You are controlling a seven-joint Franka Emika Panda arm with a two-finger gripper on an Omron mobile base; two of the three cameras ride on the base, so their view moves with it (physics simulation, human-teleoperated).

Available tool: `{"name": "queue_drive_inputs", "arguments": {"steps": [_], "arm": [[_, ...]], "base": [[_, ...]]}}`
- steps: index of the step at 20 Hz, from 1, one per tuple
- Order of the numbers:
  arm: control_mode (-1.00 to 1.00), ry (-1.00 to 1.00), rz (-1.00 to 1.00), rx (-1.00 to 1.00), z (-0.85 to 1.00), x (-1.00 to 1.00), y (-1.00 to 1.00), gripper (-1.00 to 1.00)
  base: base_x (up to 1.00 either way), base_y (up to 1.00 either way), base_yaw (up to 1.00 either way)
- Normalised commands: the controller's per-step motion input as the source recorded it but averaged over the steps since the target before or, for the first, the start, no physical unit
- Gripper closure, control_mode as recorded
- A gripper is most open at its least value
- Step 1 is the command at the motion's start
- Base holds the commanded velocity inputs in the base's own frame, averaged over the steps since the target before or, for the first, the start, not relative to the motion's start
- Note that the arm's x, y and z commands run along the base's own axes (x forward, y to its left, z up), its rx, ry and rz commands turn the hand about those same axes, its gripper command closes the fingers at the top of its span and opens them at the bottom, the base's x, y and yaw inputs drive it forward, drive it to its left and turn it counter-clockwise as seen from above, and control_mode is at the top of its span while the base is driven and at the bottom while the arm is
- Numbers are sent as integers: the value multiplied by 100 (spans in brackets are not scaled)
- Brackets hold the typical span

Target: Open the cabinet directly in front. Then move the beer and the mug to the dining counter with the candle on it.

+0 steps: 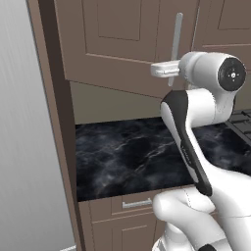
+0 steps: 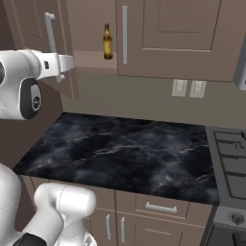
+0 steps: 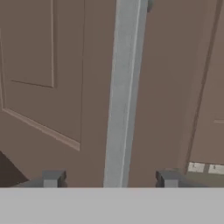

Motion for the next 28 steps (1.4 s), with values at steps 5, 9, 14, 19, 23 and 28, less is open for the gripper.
{"name": "queue_drive_inputs", "arguments": {"steps": [5, 9, 14, 19, 23, 28], "arm": [[-100, -1, 9, 0, 0, -83, -12, -100], [-100, -4, 12, 0, 8, -78, -43, -100], [-100, -2, 14, 0, 7, -66, -71, -100], [-100, -2, 16, 0, 9, -54, -79, -100], [-100, 0, 16, -7, 3, -27, -67, -100], [-100, -3, 21, -17, -7, -8, -41, -100]], "base": [[0, 0, 0], [0, 0, 0], [0, 0, 0], [0, 0, 0], [0, 0, 0], [0, 0, 0]]}}
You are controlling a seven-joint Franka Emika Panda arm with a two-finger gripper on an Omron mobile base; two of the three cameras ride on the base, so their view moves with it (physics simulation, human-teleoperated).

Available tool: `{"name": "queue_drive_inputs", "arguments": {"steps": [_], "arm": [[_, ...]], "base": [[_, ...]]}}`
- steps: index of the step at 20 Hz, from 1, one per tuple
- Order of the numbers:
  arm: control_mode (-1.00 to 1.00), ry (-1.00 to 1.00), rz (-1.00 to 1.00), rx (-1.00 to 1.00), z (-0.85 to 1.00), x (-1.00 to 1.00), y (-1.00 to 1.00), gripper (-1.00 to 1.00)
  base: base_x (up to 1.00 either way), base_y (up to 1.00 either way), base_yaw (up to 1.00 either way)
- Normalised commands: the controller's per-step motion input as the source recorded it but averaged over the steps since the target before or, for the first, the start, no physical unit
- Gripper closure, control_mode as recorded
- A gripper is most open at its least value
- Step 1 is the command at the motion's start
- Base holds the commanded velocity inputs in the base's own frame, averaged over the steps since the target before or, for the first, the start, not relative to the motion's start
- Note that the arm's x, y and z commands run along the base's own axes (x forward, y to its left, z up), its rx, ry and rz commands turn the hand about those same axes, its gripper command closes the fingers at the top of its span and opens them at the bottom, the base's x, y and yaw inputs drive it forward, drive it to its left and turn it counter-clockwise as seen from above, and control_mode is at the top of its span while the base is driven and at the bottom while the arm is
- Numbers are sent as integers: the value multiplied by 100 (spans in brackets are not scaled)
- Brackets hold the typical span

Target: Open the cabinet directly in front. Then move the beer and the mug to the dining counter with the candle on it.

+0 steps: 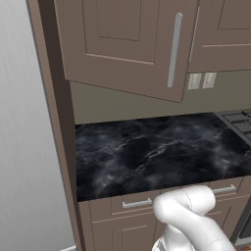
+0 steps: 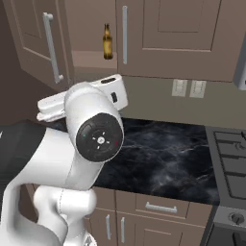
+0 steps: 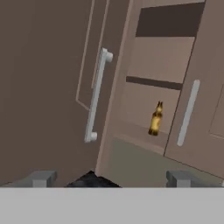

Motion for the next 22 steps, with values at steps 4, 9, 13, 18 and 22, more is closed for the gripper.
{"name": "queue_drive_inputs", "arguments": {"steps": [4, 9, 13, 18, 22], "arm": [[-100, -12, 24, -26, -39, 0, -22, -100], [-100, -20, 25, -24, -47, 0, -9, -100], [-100, -34, 22, -20, -55, 0, 0, -100], [-100, -33, 15, -13, -28, 18, 0, -100], [-100, -32, 7, -4, -1, 50, 0, -100]], "base": [[0, 0, 0], [0, 0, 0], [0, 0, 0], [0, 0, 0], [0, 0, 0]]}}
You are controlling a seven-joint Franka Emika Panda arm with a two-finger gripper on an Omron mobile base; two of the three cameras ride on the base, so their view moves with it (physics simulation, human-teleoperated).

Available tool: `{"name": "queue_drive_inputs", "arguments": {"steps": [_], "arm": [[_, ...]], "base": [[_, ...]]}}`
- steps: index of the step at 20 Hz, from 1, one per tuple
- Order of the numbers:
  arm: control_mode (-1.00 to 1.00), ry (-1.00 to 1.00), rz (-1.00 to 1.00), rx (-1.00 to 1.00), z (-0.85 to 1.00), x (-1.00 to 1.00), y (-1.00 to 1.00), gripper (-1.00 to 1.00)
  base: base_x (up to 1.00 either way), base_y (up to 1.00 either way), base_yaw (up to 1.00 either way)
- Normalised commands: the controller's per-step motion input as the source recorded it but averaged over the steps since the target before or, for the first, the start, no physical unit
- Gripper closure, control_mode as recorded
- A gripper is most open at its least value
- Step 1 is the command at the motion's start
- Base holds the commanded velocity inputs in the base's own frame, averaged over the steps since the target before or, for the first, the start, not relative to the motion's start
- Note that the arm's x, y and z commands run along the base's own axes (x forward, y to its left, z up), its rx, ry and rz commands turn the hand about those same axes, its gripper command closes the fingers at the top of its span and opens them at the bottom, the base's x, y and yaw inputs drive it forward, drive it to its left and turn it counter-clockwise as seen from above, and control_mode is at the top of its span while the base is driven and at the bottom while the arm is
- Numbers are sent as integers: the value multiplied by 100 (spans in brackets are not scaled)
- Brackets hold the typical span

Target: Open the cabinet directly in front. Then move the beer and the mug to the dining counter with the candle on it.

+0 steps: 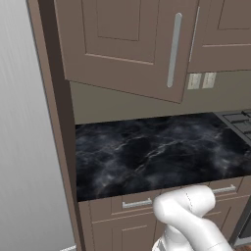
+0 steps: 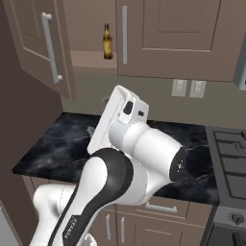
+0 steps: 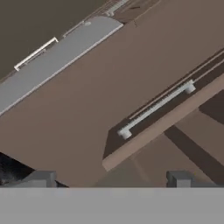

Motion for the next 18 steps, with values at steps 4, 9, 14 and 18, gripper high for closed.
{"name": "queue_drive_inputs", "arguments": {"steps": [4, 9, 14, 18], "arm": [[-100, -25, 0, -4, 0, 70, 0, -100], [-100, -21, 1, -6, 0, 52, 0, -100], [-100, -21, 11, -2, 1, 27, 0, -100], [-100, -23, 16, -3, 8, 17, 0, -100]], "base": [[0, 0, 0], [0, 0, 0], [0, 0, 0], [0, 0, 0]]}}
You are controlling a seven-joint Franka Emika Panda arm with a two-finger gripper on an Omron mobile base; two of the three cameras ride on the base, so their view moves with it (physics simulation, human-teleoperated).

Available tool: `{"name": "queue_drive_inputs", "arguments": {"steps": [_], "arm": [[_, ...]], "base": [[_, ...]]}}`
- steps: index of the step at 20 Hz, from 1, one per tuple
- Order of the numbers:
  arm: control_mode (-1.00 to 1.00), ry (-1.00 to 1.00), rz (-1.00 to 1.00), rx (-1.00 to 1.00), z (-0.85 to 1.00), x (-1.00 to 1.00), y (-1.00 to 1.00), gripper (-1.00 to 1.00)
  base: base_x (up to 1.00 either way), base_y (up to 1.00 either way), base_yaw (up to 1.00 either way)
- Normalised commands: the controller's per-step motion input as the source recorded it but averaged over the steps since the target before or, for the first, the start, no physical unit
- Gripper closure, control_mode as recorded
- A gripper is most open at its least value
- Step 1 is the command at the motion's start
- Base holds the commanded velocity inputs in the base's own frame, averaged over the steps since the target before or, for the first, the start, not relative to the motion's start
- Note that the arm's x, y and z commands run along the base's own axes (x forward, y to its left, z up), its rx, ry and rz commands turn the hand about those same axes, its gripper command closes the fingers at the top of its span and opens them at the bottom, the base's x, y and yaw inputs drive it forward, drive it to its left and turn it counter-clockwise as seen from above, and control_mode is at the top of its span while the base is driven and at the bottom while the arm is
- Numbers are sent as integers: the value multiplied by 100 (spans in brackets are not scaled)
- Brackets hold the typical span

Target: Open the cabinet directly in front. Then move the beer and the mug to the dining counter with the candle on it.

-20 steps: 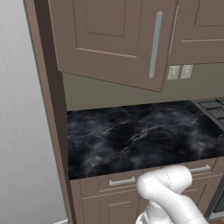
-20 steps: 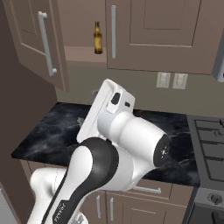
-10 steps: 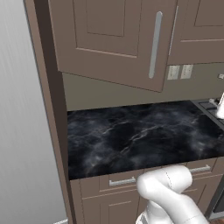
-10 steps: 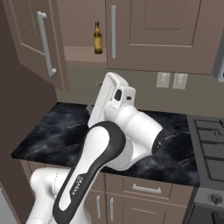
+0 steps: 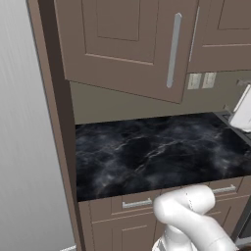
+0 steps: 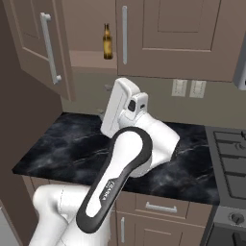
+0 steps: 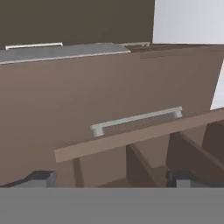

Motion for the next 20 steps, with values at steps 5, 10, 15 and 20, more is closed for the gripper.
{"name": "queue_drive_inputs", "arguments": {"steps": [5, 10, 15, 20], "arm": [[-100, -20, 15, -4, 15, 12, 0, -100], [-100, -9, 7, -4, 13, 11, 0, -100], [-100, 0, -1, 0, 0, 13, 0, -100], [-100, 0, -6, 0, 0, 16, 9, -100]], "base": [[0, 0, 0], [0, 0, 0], [0, 0, 0], [0, 0, 0]]}}
